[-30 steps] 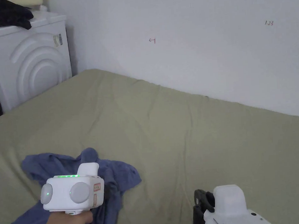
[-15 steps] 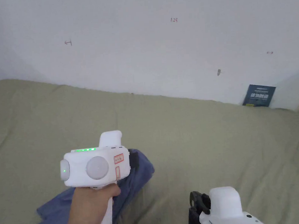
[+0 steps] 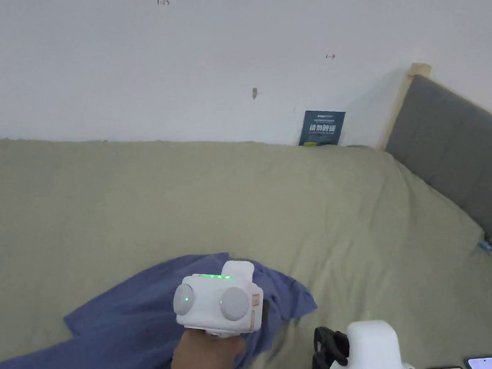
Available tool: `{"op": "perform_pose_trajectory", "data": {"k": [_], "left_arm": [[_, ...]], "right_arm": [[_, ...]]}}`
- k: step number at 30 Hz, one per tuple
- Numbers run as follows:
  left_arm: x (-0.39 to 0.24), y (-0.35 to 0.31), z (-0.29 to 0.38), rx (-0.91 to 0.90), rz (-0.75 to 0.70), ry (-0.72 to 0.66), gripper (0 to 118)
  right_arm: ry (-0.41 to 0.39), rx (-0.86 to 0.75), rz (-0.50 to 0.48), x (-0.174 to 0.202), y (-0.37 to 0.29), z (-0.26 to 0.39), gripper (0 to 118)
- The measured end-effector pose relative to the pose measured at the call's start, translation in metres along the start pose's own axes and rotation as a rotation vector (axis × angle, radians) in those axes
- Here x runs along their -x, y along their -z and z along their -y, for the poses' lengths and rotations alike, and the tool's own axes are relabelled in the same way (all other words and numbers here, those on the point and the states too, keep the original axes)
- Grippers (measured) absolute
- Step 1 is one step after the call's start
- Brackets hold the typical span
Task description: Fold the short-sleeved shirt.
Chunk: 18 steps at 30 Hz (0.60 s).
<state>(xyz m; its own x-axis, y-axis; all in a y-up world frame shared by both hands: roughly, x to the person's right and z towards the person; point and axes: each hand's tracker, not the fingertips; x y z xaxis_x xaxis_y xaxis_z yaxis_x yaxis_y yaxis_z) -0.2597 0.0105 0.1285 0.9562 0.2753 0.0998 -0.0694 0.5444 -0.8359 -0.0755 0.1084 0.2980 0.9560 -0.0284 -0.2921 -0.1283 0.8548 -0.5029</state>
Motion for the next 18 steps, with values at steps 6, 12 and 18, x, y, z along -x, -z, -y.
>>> {"op": "perform_pose_trajectory", "data": {"k": [6,12,18], "left_arm": [[0.007,-0.017,0.014,-0.091,0.022,-0.092,84],[0.025,-0.142,0.071,-0.322,0.085,-0.105,118],[0.06,-0.224,0.179,-0.259,-0.059,-0.002,92]], "right_arm": [[-0.014,0.001,0.017,-0.005,-0.008,0.004,1],[0.018,-0.046,-0.017,0.013,-0.04,0.006,1],[0.062,-0.067,-0.078,0.046,-0.069,0.022,1]]}}
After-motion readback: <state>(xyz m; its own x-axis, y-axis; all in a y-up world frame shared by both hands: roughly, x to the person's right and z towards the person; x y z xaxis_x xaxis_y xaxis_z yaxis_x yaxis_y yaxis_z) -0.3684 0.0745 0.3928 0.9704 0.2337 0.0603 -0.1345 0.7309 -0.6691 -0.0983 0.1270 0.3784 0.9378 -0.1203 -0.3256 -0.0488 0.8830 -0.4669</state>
